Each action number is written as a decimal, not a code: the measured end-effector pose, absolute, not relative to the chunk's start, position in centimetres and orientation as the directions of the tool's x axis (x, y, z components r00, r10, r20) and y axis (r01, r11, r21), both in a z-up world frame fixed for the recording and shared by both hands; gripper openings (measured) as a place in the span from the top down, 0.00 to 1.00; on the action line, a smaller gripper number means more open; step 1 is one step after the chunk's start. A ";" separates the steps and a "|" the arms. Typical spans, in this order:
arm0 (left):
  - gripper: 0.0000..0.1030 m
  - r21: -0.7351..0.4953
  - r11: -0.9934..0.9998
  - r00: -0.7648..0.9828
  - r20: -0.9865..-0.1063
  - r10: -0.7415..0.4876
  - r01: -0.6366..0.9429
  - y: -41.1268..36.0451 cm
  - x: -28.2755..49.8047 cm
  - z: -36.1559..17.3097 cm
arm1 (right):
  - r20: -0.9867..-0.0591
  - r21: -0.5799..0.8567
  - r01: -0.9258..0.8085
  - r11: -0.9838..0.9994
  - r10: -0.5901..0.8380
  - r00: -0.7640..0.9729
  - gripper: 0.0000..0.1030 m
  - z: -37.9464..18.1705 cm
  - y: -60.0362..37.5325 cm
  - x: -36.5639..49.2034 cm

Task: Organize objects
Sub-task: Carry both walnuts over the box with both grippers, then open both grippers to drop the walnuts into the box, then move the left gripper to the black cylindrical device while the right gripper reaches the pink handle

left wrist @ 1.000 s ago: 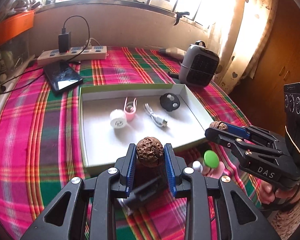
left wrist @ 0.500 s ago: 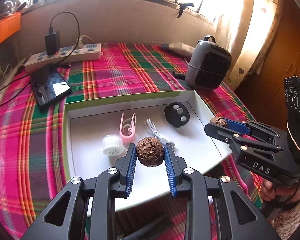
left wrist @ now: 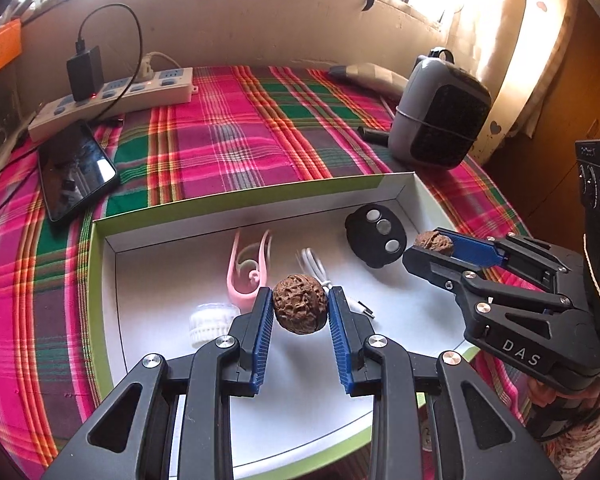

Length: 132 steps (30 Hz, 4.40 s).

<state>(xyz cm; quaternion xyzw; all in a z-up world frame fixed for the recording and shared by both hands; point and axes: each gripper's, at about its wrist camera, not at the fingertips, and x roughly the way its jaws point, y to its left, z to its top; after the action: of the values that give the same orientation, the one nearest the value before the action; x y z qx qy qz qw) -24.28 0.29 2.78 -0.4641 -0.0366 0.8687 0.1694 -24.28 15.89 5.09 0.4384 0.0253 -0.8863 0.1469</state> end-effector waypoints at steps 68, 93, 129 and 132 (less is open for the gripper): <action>0.67 -0.192 -0.951 -0.546 -0.783 0.298 -0.243 -0.2 -23.6 3.2 | -0.768 0.046 0.304 -0.951 -0.228 -0.599 0.56 5.0 13.9 -23.7; 0.67 -0.197 -0.949 -0.615 -0.725 0.310 -0.246 -2.5 -16.1 5.6 | -0.713 0.078 0.296 -0.952 -0.260 -0.651 0.56 7.4 13.9 -16.9; 0.66 -0.242 -0.913 -0.588 -0.705 0.397 -0.327 -4.4 -10.2 2.6 | -0.699 0.155 0.221 -0.963 -0.265 -0.665 0.56 5.4 18.1 -9.7; 0.66 -0.253 -0.905 -0.570 -0.710 0.414 -0.342 -4.1 -10.1 2.4 | -0.706 0.159 0.217 -0.963 -0.265 -0.657 0.56 4.9 18.4 -9.6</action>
<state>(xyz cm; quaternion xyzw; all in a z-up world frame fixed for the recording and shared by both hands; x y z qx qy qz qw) -10.05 -4.11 2.40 -0.4113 -0.0434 0.8850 0.2136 -9.64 18.38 4.93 0.3926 -0.0304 -0.9096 0.1326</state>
